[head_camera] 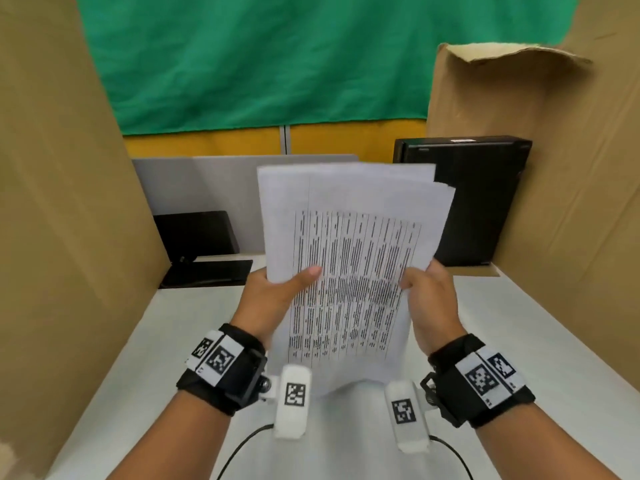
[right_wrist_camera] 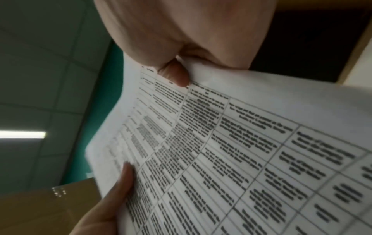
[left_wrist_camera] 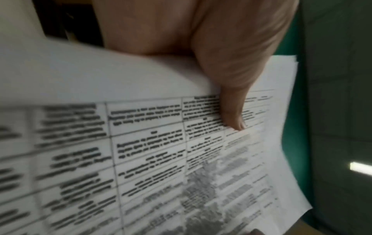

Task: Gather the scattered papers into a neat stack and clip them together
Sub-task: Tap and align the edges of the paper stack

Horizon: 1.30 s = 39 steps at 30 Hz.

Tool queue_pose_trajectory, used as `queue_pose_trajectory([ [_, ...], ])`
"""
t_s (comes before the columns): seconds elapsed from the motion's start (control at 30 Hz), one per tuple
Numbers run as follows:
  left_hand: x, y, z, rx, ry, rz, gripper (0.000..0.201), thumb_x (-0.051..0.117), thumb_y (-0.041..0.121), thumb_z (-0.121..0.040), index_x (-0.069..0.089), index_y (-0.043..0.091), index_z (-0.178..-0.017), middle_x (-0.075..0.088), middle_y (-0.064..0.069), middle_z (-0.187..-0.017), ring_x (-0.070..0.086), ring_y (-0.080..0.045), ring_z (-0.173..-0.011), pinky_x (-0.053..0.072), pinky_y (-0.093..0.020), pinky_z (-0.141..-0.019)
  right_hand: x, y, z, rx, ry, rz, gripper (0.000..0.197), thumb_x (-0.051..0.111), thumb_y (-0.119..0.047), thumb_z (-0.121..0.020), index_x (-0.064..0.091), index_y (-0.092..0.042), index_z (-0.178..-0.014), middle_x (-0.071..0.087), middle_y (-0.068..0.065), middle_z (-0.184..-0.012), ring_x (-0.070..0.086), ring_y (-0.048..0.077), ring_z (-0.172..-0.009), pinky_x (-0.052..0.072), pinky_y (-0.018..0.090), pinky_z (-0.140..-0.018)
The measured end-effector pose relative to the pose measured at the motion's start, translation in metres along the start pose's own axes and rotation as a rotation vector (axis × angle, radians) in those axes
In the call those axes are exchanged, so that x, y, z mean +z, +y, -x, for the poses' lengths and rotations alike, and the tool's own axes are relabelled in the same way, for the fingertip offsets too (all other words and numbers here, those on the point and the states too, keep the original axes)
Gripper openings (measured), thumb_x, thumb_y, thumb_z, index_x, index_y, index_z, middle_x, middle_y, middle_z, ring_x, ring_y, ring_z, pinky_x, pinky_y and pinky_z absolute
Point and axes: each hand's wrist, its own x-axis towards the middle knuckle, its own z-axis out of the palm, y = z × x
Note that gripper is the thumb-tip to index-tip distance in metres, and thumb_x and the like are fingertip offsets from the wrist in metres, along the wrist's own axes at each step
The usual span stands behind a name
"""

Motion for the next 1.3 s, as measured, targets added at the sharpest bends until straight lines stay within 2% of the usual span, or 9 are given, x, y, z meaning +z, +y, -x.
queue_pose_trajectory([
  [0.13, 0.008, 0.027, -0.007, 0.102, 0.058, 0.057, 0.05, 0.085, 0.034, -0.059, 0.072, 0.022, -0.106, 0.079, 0.006, -0.101, 0.074, -0.011, -0.098, 0.057, -0.028, -0.083, -0.002, -0.017, -0.006, -0.072, 0.012, -0.081, 0.054, 0.04, 0.016, -0.088, 0.068, -0.023, -0.113, 0.074, -0.006, -0.112, 0.069, 0.018, -0.107, 0.056, 0.036, -0.092],
  [0.37, 0.006, 0.02, -0.015, 0.108, 0.118, 0.064, 0.02, 0.068, 0.006, -0.087, 0.071, 0.019, -0.102, 0.08, 0.003, -0.096, 0.075, -0.017, -0.093, 0.058, -0.029, -0.078, -0.016, -0.005, -0.009, -0.044, 0.0, 0.093, 0.032, 0.043, 0.005, -0.095, 0.065, -0.018, -0.1, 0.075, -0.003, -0.102, 0.071, 0.024, -0.103, 0.059, 0.042, -0.088],
  [0.5, 0.011, 0.03, -0.015, 0.127, 0.143, 0.057, 0.038, 0.05, -0.008, -0.09, 0.066, 0.017, -0.112, 0.075, -0.001, -0.109, 0.071, -0.019, -0.099, 0.055, -0.032, -0.081, -0.009, -0.013, -0.007, -0.107, -0.005, 0.092, 0.044, 0.038, 0.005, -0.096, 0.067, -0.028, -0.097, 0.075, -0.006, -0.103, 0.071, 0.02, -0.101, 0.059, 0.038, -0.086],
  [0.67, 0.009, 0.044, -0.01, 0.267, 0.176, 0.05, 0.034, 0.043, -0.005, -0.09, 0.057, 0.014, -0.113, 0.067, 0.002, -0.103, 0.064, -0.015, -0.094, 0.049, -0.027, -0.076, -0.011, -0.013, -0.008, -0.115, -0.03, 0.08, 0.035, 0.042, 0.005, -0.096, 0.064, -0.023, -0.096, 0.075, -0.006, -0.1, 0.072, 0.019, -0.097, 0.06, 0.035, -0.081],
  [0.83, 0.003, 0.043, -0.014, 0.302, 0.192, 0.018, 0.027, 0.043, -0.006, -0.091, 0.054, 0.011, -0.11, 0.064, 0.006, -0.094, 0.063, 0.006, -0.071, 0.047, -0.014, -0.062, -0.013, -0.008, -0.01, -0.047, -0.062, 0.074, 0.035, 0.048, 0.002, -0.096, 0.066, -0.028, -0.1, 0.076, -0.012, -0.104, 0.073, 0.017, -0.099, 0.059, 0.032, -0.078],
  [1.0, -0.005, 0.052, -0.017, 0.446, 0.092, -0.17, 0.076, 0.045, -0.014, -0.09, 0.034, 0.044, -0.139, 0.063, -0.001, -0.122, 0.064, -0.008, -0.112, 0.053, -0.027, -0.093, -0.015, -0.025, -0.019, -0.165, -0.11, 0.096, 0.058, 0.051, 0.011, -0.093, 0.051, -0.036, -0.126, 0.07, -0.009, -0.115, 0.072, 0.017, -0.107, 0.062, 0.034, -0.081],
  [1.13, -0.014, 0.062, -0.021, 0.53, 0.058, -0.52, 0.057, 0.045, -0.006, -0.09, 0.057, 0.035, -0.129, 0.057, 0.009, -0.119, 0.056, -0.015, -0.116, 0.048, -0.046, -0.103, -0.022, -0.046, -0.023, -0.477, -0.233, 0.461, 0.09, 0.048, 0.006, -0.094, 0.019, -0.061, -0.146, 0.068, -0.003, -0.119, 0.073, 0.025, -0.085, 0.064, 0.04, -0.073],
  [1.2, -0.015, 0.064, -0.022, 0.529, 0.047, -0.531, 0.05, 0.045, -0.001, -0.092, 0.06, 0.032, -0.126, 0.056, 0.013, -0.115, 0.057, -0.015, -0.114, 0.048, -0.047, -0.102, -0.024, -0.055, -0.028, -0.531, -0.253, 0.632, 0.081, 0.049, -0.002, -0.095, 0.024, -0.057, -0.15, 0.064, -0.004, -0.13, 0.07, 0.034, -0.083, 0.062, 0.047, -0.075],
  [1.3, -0.02, 0.063, -0.022, 0.533, 0.047, -0.551, 0.047, 0.045, 0.002, -0.096, 0.061, 0.033, -0.126, 0.059, 0.007, -0.121, 0.058, -0.018, -0.116, 0.049, -0.048, -0.102, -0.029, -0.06, -0.038, -0.533, -0.268, 0.645, 0.051, 0.051, -0.009, -0.099, 0.051, -0.035, -0.143, 0.063, -0.007, -0.131, 0.069, 0.019, -0.106, 0.061, 0.046, -0.086],
])
